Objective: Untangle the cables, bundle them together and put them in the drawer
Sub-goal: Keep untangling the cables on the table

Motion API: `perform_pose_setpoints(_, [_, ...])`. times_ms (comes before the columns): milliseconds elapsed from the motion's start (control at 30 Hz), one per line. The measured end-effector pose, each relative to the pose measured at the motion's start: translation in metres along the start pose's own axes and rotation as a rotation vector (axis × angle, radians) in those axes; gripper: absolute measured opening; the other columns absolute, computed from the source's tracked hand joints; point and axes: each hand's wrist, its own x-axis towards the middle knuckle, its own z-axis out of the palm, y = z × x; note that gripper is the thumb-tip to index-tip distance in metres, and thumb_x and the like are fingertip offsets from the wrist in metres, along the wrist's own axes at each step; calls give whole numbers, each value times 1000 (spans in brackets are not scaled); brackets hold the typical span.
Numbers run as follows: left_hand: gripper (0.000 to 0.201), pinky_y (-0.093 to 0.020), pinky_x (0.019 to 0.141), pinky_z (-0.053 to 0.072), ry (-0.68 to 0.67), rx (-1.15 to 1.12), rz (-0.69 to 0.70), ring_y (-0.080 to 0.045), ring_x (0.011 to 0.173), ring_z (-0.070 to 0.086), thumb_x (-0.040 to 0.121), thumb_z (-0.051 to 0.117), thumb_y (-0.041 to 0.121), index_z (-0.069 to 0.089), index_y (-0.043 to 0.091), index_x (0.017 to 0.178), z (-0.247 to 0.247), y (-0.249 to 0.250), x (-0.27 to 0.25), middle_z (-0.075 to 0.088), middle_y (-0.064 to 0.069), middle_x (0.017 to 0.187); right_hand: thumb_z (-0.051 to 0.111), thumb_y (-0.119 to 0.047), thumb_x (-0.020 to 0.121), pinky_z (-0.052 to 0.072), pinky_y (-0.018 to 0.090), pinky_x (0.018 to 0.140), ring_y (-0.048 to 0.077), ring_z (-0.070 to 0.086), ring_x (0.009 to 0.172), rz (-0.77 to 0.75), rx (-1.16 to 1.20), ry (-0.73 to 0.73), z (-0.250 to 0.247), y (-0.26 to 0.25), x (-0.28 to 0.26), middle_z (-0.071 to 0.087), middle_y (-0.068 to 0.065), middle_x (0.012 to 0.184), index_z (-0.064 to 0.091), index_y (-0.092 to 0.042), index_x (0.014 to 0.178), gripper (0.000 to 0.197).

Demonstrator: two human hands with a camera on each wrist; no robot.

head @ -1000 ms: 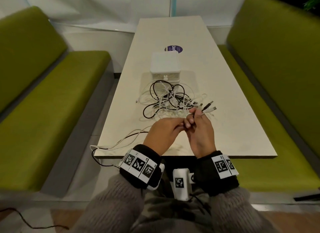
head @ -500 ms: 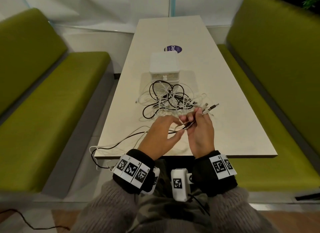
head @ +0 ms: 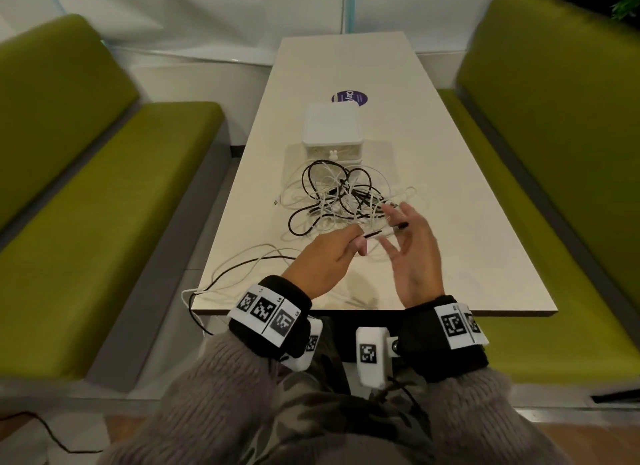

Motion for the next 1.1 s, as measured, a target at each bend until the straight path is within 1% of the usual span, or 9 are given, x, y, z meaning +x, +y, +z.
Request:
perform_pose_setpoints(200, [25,-36,77,42,-175,90,-6,-16,80,51,101,31,30,51,19,92,-4,5,-1,59,2,90,28,-32,104,43,26,75,9,64,93,15,-271,-94,0,-2,4,74,5,103,66,-7,111,46])
perform_pose_setpoints(333, [22,-45,81,47,-245,206,-49,-27,86,58,100,31,19,50,8,96,7,11,9,63,-9,98,35,-22,104,43,27,48,16,60,67,-225,-521,-69,8,16,-2,73,-2,98,66,-16,105,31])
perform_pose_setpoints(400, [18,-46,80,48,-223,168,-52,-29,84,59,100,32,17,47,10,93,12,10,10,63,-11,96,40,-17,102,48,27,54,15,64,84,-300,-519,-45,5,16,1,71,-3,107,62,-19,112,24])
perform_pose_setpoints(467, [21,-44,78,47,-167,89,-55,-27,79,56,101,31,22,45,12,89,14,11,10,61,-10,89,50,-21,99,51,24,79,13,59,110,-240,-376,-2,-3,15,5,63,1,123,52,-18,125,27])
perform_pose_setpoints(567, [25,-40,72,43,-24,-39,-59,-25,73,50,102,30,27,41,12,86,11,18,11,55,-9,80,66,-49,81,40,35,106,11,54,119,43,-180,-65,-16,15,10,57,2,131,47,-11,134,68])
perform_pose_setpoints(700, [26,-33,79,45,-114,-83,-83,-28,91,58,101,30,17,49,0,105,10,28,17,60,-17,99,44,-38,99,51,29,91,15,64,110,185,-245,-303,-14,18,-1,70,7,114,63,-2,117,44])
perform_pose_setpoints(833, [28,-34,84,45,-229,-63,-86,-29,97,58,101,31,19,47,2,115,16,20,18,59,-19,106,36,-27,103,53,22,79,13,67,103,39,-275,-172,-5,20,-3,73,4,104,69,-5,101,40])
perform_pose_setpoints(967, [25,-27,72,32,-271,-23,-111,-33,89,51,102,30,25,45,7,92,18,7,13,55,-20,91,30,-28,105,55,32,75,22,71,80,65,83,29,-14,4,9,70,6,66,48,-10,75,39])
perform_pose_setpoints(1100, [17,-31,71,35,-187,-57,-69,-21,76,46,102,29,26,39,14,94,24,8,20,48,-3,81,27,-32,104,50,34,80,24,68,99,51,122,-25,-16,3,11,74,9,84,52,-13,85,37])
